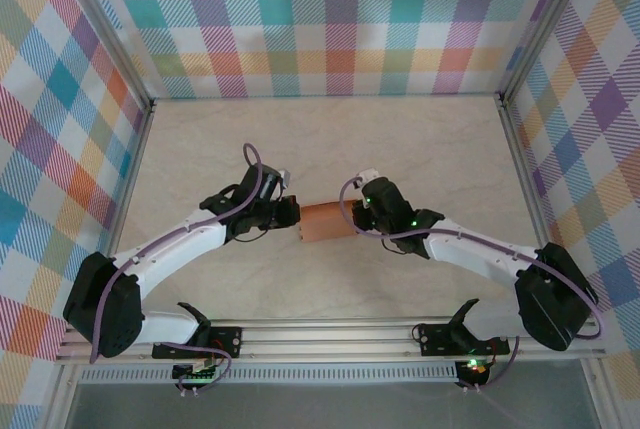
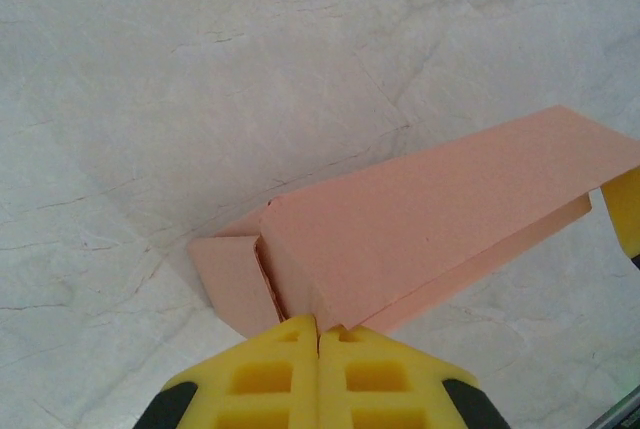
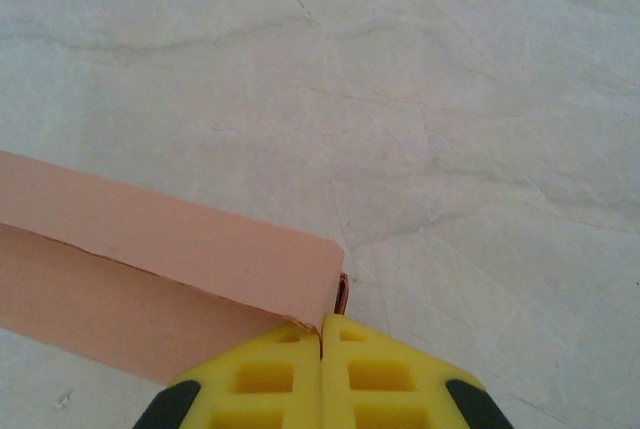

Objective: Fold the paper box

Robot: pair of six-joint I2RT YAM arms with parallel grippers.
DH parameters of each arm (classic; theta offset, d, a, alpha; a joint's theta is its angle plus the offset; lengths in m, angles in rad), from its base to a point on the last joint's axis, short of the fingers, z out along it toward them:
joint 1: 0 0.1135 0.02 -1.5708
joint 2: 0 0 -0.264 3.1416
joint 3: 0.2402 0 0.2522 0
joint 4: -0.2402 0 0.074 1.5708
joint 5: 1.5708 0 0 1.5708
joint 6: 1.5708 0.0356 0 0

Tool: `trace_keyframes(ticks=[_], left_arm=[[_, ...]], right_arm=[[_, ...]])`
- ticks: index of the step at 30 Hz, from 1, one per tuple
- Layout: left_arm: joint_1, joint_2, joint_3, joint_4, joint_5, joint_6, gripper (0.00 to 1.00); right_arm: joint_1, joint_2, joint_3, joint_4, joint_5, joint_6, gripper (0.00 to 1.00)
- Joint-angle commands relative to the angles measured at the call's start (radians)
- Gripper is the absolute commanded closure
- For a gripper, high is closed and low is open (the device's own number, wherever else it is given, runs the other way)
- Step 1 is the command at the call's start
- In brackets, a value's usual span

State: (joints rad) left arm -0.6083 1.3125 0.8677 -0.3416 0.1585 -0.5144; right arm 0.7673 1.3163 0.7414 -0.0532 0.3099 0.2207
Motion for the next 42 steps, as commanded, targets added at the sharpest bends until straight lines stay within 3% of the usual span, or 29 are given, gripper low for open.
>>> trace_keyframes(ticks=[1,10,16,20,25,32,37,42], left_arm=[[-0.01,-0.002,-0.043,-0.054,-0.048,0.019,1.0],[-0.025,0.004,-0.057,-0.046,-0.072,0.008,1.0],[-0.025,-0.041,-0.043,-0.063,-0.073,0.007,0.65],[-0.026,-0.07,-0.011,-0.117,-0.081,0.02,0.52],[-0.025,-0.116,0.004,-0.066,0.011,0.015,0.39],[-0.009,-0.069,0.014,0.031,0.083,-0.218,0.13],[-0.008,-0.047,-0.054,0.226,0.095,-0.382,0.11],[-0.007,-0.061,-0.063,0.146,-0.007,-0.387,0.24]], right_arm=[[0.0,-0.003,-0.068,0.011,0.012,-0.015,1.0],[0.008,0.023,-0.123,0.092,0.007,-0.039,1.0],[0.009,0.015,-0.112,0.078,0.024,-0.059,1.0],[0.009,0.015,-0.11,0.075,0.026,-0.061,1.0],[0.01,0.015,-0.112,0.073,0.029,-0.061,1.0],[0.01,0.017,-0.113,0.073,0.032,-0.06,1.0],[0.013,0.019,-0.111,0.07,0.03,-0.056,1.0],[0.012,0.009,-0.117,0.067,0.037,-0.061,1.0]])
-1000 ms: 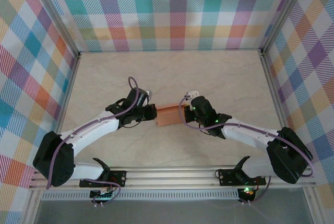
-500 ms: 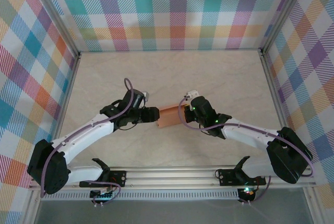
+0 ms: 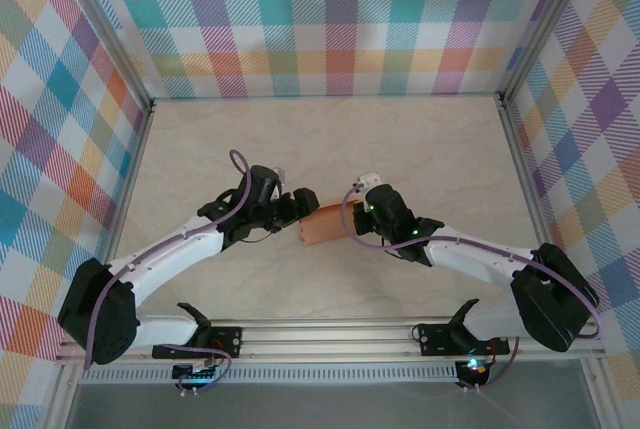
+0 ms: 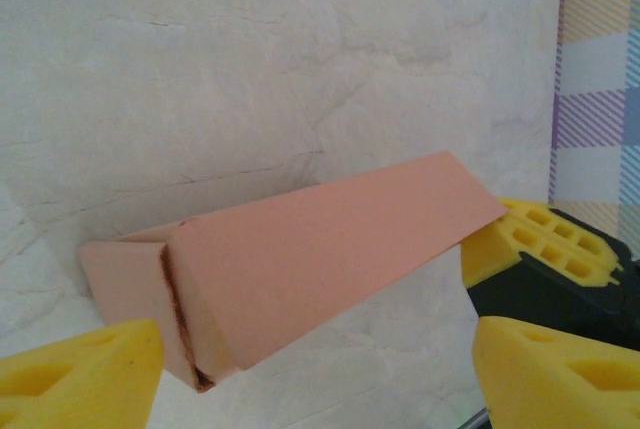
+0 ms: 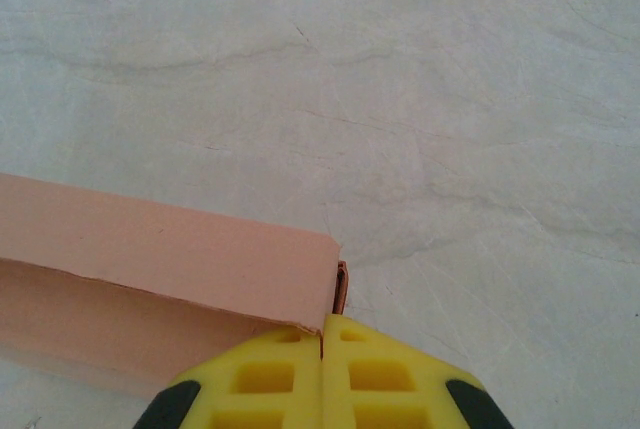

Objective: Fold the paper box

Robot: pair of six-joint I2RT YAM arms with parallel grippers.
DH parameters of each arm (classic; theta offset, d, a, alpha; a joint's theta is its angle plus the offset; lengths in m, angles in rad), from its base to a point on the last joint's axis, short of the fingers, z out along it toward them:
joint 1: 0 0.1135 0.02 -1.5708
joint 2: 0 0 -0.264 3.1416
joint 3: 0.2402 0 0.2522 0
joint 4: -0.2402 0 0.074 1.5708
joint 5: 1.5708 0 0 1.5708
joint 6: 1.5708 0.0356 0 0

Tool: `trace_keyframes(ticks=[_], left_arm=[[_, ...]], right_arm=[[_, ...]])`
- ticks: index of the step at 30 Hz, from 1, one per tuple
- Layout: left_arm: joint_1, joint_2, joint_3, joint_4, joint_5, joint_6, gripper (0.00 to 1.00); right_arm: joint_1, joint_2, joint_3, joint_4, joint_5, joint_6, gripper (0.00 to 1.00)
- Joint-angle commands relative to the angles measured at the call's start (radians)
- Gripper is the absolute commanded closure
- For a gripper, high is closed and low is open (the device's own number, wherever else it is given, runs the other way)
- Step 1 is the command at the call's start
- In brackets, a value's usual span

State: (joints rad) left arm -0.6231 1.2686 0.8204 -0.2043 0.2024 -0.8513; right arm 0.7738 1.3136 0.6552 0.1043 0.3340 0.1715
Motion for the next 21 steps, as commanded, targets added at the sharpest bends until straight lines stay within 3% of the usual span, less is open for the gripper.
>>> trace_keyframes(ticks=[1,14,21], left_arm=[[0.008,-0.016,-0.02,0.001,-0.064,-0.049,0.27],[0.006,0.052,-0.067,-0.018,-0.07,-0.056,0.38],[0.002,0.055,-0.115,-0.006,-0.067,-0.086,0.41]], right_arm=[[0.007,0.013,-0.029,-0.089,0.013,-0.012,1.0],[0.006,0.011,-0.024,-0.095,0.009,0.0,0.99],[0.007,-0.006,-0.029,-0.093,0.007,0.0,0.85]])
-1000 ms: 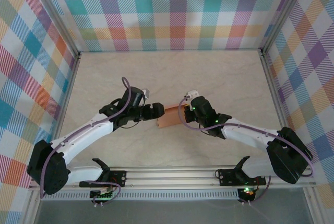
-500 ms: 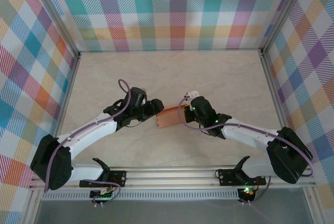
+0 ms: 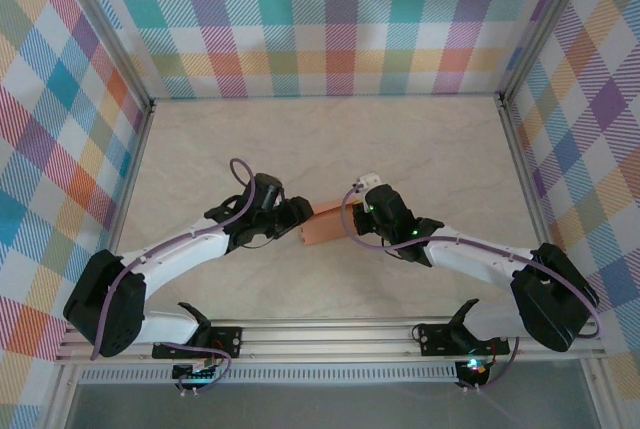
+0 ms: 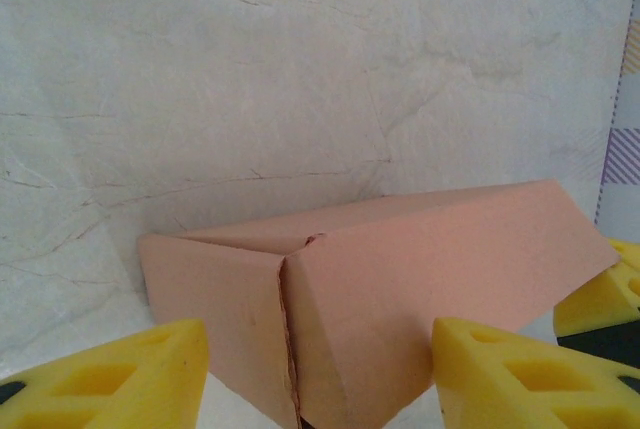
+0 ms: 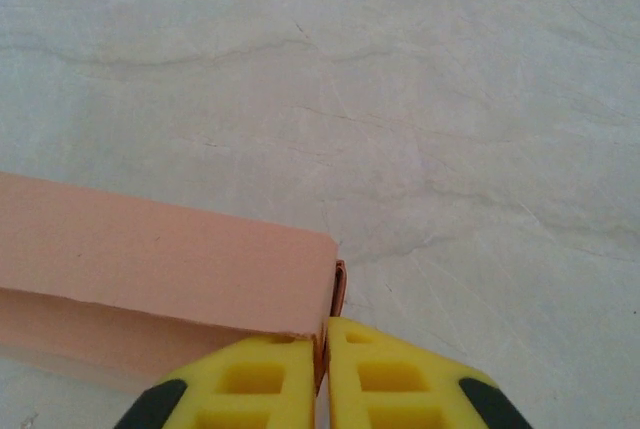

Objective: Fold the paper box

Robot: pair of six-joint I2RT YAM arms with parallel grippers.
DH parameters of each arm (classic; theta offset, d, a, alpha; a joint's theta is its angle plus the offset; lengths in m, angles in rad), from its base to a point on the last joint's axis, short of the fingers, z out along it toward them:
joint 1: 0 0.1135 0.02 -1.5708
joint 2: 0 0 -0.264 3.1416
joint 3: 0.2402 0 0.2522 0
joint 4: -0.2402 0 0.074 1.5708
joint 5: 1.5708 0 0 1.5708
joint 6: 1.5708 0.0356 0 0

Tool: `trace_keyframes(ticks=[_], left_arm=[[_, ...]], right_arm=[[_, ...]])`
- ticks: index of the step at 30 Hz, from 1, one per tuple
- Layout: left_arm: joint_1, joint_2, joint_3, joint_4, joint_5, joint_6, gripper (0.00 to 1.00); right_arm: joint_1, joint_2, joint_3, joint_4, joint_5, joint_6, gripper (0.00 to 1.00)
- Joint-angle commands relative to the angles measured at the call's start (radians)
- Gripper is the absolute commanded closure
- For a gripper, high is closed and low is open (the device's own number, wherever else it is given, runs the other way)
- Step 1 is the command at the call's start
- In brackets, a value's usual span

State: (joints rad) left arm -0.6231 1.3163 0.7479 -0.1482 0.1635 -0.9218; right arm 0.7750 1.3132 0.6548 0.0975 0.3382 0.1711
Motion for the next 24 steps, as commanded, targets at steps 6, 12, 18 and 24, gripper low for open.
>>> trace_keyframes(ticks=[6,12,18,24], left_arm=[[0.001,0.007,-0.045,-0.069,-0.033,-0.017,0.41],[0.0,0.012,-0.041,-0.075,-0.037,-0.01,0.41],[0.0,0.026,-0.028,-0.08,-0.04,0.004,0.42],[0.0,0.044,-0.022,-0.079,-0.036,0.012,0.42]], right_arm=[[0.006,-0.038,-0.044,-0.07,-0.016,-0.006,0.65],[0.006,-0.116,-0.083,-0.041,-0.05,-0.047,0.4],[0.004,-0.155,-0.074,-0.048,-0.099,-0.074,0.2],[-0.013,-0.155,-0.019,-0.071,-0.182,0.012,0.19]])
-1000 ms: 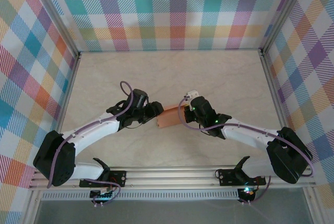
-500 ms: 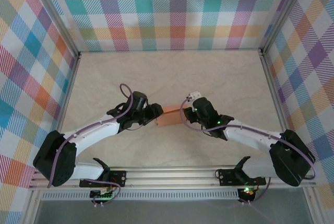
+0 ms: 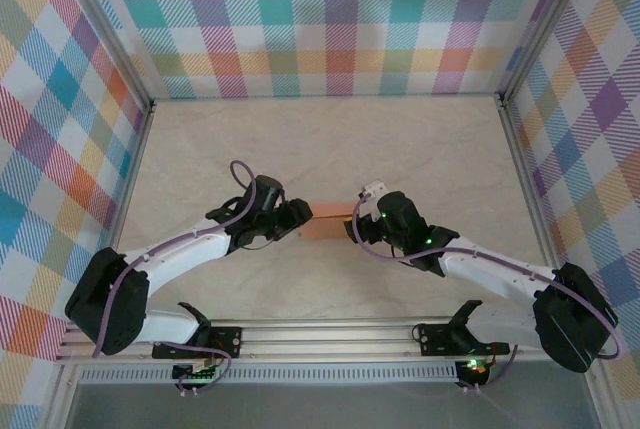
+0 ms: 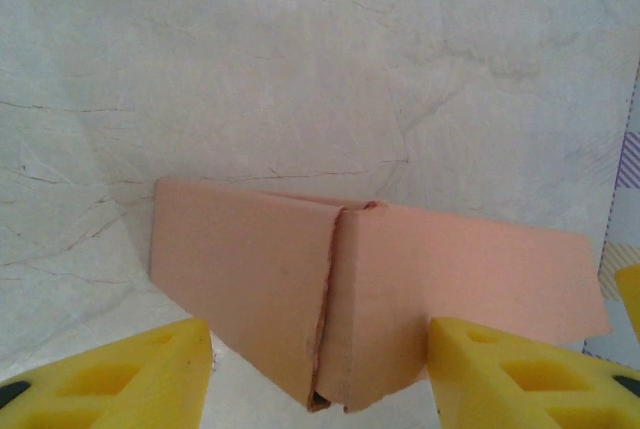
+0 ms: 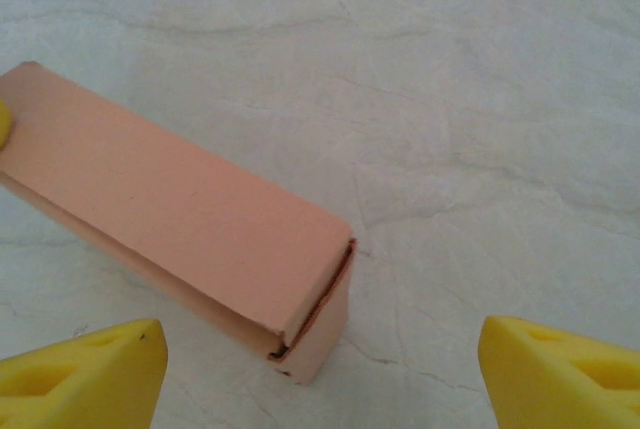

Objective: Fold the paper box

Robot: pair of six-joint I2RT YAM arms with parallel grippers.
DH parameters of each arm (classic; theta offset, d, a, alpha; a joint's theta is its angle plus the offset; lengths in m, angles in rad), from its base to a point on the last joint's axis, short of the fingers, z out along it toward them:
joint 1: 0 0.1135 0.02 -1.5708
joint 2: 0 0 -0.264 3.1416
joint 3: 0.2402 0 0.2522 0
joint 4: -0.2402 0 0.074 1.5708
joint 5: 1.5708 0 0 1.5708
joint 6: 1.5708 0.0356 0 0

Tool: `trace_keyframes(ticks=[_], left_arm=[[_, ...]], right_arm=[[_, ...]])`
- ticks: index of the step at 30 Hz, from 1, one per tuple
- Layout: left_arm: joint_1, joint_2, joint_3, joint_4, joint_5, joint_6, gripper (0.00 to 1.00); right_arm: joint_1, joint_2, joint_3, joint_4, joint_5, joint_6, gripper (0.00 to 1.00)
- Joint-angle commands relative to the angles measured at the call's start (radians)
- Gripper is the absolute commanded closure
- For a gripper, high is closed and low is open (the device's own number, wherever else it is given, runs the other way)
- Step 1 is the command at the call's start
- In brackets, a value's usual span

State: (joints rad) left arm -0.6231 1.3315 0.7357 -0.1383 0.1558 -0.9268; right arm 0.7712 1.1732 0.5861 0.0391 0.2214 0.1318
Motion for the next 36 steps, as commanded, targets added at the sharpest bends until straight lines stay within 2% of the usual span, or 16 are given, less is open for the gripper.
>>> trace_keyframes(ticks=[1,10,18,24,34,36], left_arm=[[0.001,0.027,-0.011,-0.09,-0.031,0.019,0.42],[0.0,0.03,-0.015,-0.092,-0.036,0.03,0.43],[0.0,0.029,-0.017,-0.09,-0.034,0.039,0.43],[0.0,0.03,-0.022,-0.092,-0.035,0.043,0.44],[0.003,0.042,-0.025,-0.084,-0.032,0.047,0.43],[0.002,0.042,-0.025,-0.083,-0.03,0.049,0.44]], right_arm=[[-0.019,-0.01,0.066,-0.024,-0.073,0.099,0.19],[-0.159,0.06,0.136,-0.044,-0.337,0.433,0.17],[-0.242,0.158,0.175,-0.128,-0.477,0.527,0.22],[-0.278,0.214,0.173,-0.163,-0.523,0.539,0.36],[-0.289,0.239,0.173,-0.203,-0.498,0.493,0.76],[-0.29,0.23,0.18,-0.203,-0.497,0.485,0.77]])
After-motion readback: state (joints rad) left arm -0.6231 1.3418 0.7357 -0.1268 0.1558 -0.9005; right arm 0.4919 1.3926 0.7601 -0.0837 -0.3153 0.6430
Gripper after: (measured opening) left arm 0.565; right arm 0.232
